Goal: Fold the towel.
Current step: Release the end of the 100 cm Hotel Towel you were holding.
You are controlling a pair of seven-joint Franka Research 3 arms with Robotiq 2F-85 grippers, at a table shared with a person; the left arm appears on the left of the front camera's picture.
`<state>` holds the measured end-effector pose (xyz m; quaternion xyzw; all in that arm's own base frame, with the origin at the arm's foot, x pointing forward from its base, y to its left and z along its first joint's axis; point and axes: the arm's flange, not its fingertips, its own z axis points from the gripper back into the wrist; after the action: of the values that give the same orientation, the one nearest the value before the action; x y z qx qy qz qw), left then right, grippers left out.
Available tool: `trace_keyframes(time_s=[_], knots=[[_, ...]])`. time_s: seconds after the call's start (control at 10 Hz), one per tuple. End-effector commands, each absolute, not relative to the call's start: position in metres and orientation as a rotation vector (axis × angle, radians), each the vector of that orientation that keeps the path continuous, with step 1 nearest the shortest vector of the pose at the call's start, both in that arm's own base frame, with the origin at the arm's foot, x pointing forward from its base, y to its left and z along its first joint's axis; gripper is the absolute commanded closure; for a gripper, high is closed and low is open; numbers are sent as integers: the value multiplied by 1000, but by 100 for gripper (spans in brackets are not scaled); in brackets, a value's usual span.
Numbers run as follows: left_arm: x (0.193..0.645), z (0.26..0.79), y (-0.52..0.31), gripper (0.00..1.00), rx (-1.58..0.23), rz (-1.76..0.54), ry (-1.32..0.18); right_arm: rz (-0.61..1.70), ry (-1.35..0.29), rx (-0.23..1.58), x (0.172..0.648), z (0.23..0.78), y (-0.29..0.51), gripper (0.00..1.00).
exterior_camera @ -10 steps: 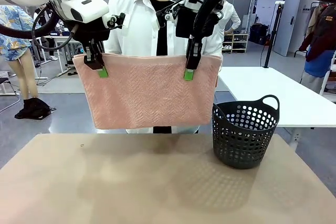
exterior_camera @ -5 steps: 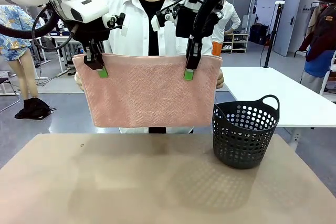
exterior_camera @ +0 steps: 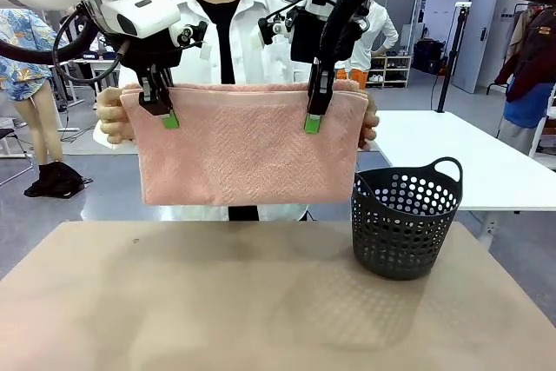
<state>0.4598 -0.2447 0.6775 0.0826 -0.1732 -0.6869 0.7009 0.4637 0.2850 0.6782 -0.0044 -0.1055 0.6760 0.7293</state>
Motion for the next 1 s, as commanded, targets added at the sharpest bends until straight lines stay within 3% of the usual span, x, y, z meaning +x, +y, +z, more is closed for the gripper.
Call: trace_keyframes(time_s=[0.0, 0.6, 0.7, 0.8, 0.9], knots=[[460, 679, -244, 100, 191, -1521, -391, 1487, -237, -14, 462, 680, 284, 100], [460, 679, -244, 100, 191, -1521, -391, 1487, -237, -14, 462, 680, 284, 100], [460, 679, -244, 100, 191, -1521, -391, 1489, -233, -10, 464, 678, 285, 96], [460, 677, -245, 47, 184, -1530, -386, 1477, -231, 2, 462, 681, 285, 69], [460, 682, -244, 48, 183, -1538, -395, 1457, -208, -24, 461, 683, 283, 69]])
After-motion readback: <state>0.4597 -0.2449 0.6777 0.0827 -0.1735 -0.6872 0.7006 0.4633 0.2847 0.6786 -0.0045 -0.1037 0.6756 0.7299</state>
